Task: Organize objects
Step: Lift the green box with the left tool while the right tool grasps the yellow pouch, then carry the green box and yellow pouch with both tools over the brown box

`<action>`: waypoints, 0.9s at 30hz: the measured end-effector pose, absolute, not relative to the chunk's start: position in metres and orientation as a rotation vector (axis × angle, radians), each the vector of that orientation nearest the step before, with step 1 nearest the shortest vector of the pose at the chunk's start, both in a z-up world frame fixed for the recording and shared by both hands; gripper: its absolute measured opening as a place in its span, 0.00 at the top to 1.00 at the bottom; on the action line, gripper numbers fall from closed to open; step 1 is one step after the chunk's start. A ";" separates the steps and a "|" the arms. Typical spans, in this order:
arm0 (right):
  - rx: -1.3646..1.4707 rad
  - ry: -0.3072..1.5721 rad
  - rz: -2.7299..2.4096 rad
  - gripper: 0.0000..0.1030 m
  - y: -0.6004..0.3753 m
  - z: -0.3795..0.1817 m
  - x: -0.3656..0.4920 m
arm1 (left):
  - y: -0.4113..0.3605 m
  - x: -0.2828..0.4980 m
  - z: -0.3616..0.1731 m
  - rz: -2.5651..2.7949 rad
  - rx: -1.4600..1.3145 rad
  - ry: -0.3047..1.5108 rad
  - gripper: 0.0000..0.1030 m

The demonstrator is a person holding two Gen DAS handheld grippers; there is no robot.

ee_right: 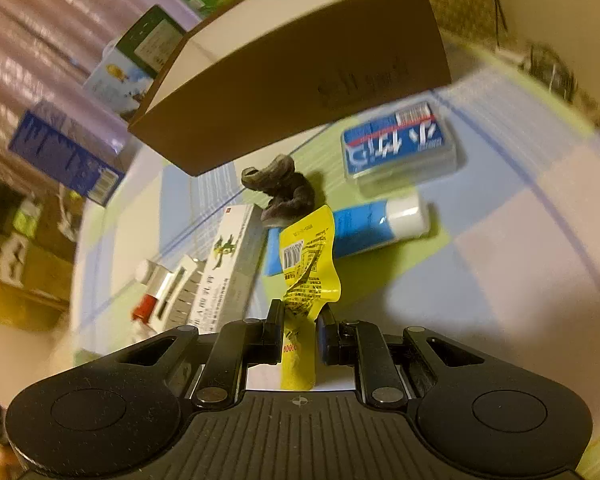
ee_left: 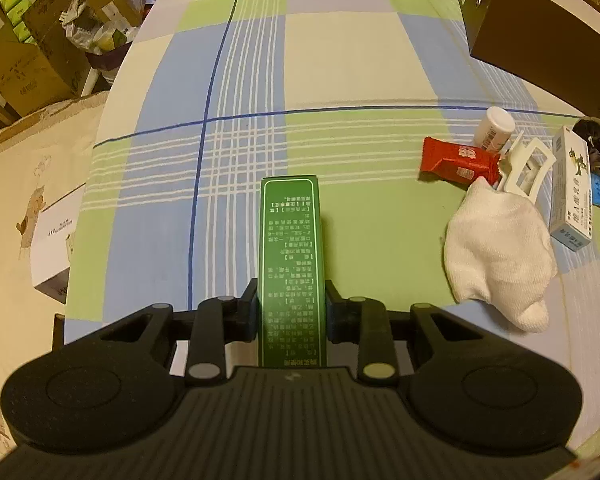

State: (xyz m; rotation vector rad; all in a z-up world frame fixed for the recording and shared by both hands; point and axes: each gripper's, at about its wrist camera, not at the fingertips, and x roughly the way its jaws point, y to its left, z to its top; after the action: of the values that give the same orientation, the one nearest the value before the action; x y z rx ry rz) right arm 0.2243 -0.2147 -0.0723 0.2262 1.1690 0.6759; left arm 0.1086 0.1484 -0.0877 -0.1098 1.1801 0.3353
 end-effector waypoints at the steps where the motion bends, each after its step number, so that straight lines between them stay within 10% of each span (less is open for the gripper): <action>1: 0.193 1.155 0.674 0.88 -0.214 -0.069 0.222 | 0.148 0.109 -0.087 0.337 -0.107 1.177 0.75; 27: -0.038 1.031 0.748 1.00 -0.214 -0.021 0.237 | 0.099 0.147 -0.022 0.272 -0.068 1.015 0.75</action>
State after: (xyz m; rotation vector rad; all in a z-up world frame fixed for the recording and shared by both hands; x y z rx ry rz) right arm 0.2365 -0.2136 -0.0213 -0.0382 1.0315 0.7482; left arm 0.1475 0.0994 -0.0221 -0.0678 1.0153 0.2724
